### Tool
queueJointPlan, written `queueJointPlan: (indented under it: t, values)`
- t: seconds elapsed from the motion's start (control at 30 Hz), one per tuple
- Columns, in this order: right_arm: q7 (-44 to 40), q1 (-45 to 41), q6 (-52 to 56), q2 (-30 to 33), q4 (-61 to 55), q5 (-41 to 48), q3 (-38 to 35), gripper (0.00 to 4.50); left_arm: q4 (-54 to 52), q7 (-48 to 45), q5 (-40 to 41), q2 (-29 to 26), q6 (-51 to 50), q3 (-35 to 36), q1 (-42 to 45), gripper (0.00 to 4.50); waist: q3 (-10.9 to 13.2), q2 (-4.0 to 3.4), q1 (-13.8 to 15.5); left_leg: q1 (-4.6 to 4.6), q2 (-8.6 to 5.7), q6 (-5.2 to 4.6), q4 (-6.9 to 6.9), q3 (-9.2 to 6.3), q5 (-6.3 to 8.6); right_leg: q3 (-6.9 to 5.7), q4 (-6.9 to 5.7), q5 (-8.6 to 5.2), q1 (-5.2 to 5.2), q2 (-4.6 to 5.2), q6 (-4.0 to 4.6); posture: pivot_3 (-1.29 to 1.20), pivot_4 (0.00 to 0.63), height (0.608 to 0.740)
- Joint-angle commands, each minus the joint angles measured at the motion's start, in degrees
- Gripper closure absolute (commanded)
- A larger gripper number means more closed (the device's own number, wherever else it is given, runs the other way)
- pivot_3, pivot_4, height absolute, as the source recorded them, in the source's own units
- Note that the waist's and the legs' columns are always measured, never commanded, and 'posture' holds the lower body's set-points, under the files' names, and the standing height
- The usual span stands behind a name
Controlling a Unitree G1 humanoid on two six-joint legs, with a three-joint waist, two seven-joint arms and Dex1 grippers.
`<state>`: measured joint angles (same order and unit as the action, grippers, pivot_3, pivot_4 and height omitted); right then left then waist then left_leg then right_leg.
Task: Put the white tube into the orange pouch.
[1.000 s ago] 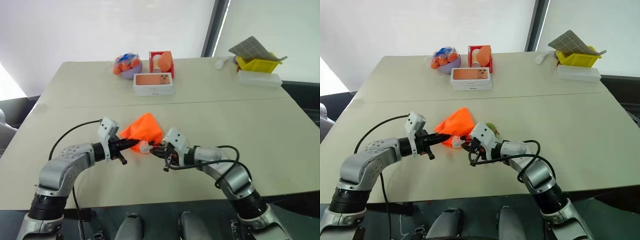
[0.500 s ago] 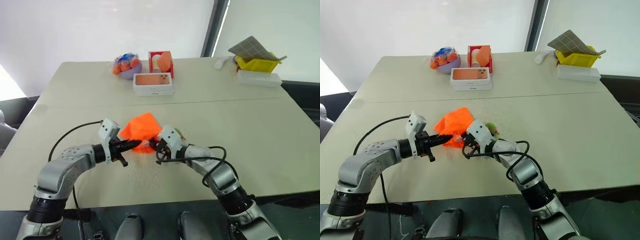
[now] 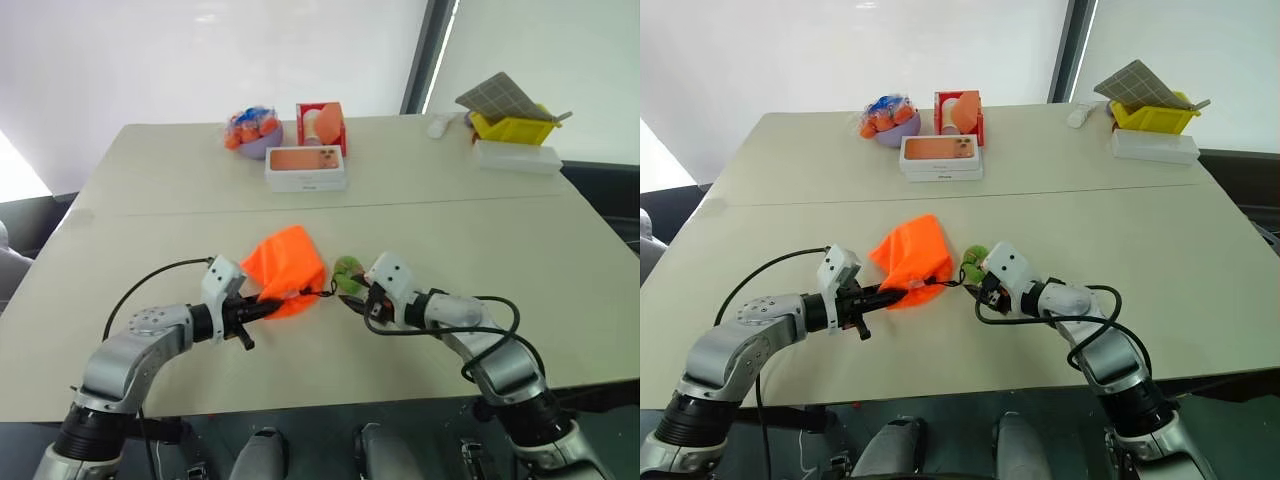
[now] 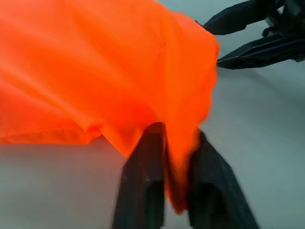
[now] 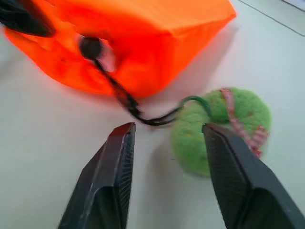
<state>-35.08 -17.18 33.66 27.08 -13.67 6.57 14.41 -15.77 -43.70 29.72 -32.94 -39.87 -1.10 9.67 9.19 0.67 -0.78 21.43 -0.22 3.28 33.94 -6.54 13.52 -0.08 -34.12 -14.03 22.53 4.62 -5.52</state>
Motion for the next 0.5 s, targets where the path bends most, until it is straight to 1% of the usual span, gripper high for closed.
queueJointPlan:
  t: [0.03,0.13,0.23,0.3,0.33,0.37,0.43,0.5]
  values:
    - [1.8,-2.0,-3.2,-1.3,3.1,-2.7,0.8,2.14,-0.1,2.1,-0.6,1.7,2.9,2.2,1.5,2.3,0.0,0.0,0.0,0.0,0.0,0.0,0.0,0.0,0.0,0.0,0.0,0.0,0.0,0.0,0.0,0.0,0.15,0.74]
    - [2.3,-2.7,-5.3,-1.7,5.8,-4.8,1.8,2.14,-0.4,3.0,0.5,2.5,3.0,3.9,2.1,2.3,0.0,0.0,0.0,0.0,0.0,0.0,-0.02,-0.01,0.0,0.0,-0.03,0.03,0.01,-0.01,0.05,0.0,0.15,0.74]
    - [1.8,-2.4,-5.6,-1.9,5.9,-4.5,1.0,2.98,-0.9,3.4,1.5,3.0,2.8,5.3,2.2,2.23,0.0,-0.01,-0.1,-0.03,0.0,0.0,-0.01,0.0,0.0,0.0,-0.03,0.03,-0.02,-0.02,0.04,0.0,0.15,0.74]
    - [1.1,-1.9,-5.7,-1.3,4.9,-4.0,0.2,3.97,-1.2,3.8,2.9,3.6,2.1,6.9,2.5,2.23,0.0,0.0,0.0,-0.03,0.0,0.0,-0.01,0.0,0.0,0.0,-0.03,0.03,-0.03,-0.02,0.02,0.0,0.15,0.74]
    - [0.9,-1.4,-5.7,-0.7,4.0,-3.5,-1.1,4.35,-1.4,4.1,3.5,3.8,1.9,7.6,2.9,2.23,0.0,0.0,0.0,-0.03,0.0,0.0,-0.01,-0.01,0.0,0.0,-0.03,0.02,-0.04,-0.02,0.01,0.0,0.15,0.74]
    - [0.9,-0.9,-5.8,-0.1,3.1,-3.0,-2.6,4.47,-1.4,4.5,4.0,3.9,1.6,8.1,3.4,2.23,0.0,0.0,0.0,-0.03,0.0,0.0,0.0,-0.01,0.0,0.0,-0.03,0.02,-0.05,-0.02,0.01,0.0,0.15,0.74]
    - [0.1,0.3,-6.3,0.8,1.0,-0.6,-6.3,4.47,-1.2,5.0,4.5,4.0,1.3,8.5,4.6,2.23,0.0,0.01,0.2,-0.02,0.0,0.0,0.0,-0.02,0.0,-0.01,-0.03,0.01,-0.06,-0.02,-0.02,0.0,0.15,0.74]
    - [-1.2,1.9,-5.9,0.8,-1.8,4.1,-11.5,4.47,-1.1,5.3,4.6,4.0,1.1,8.3,5.5,2.23,0.0,0.01,0.3,-0.01,-0.01,0.0,0.03,-0.02,0.0,-0.01,-0.01,0.0,-0.09,-0.02,-0.03,0.0,0.15,0.74]
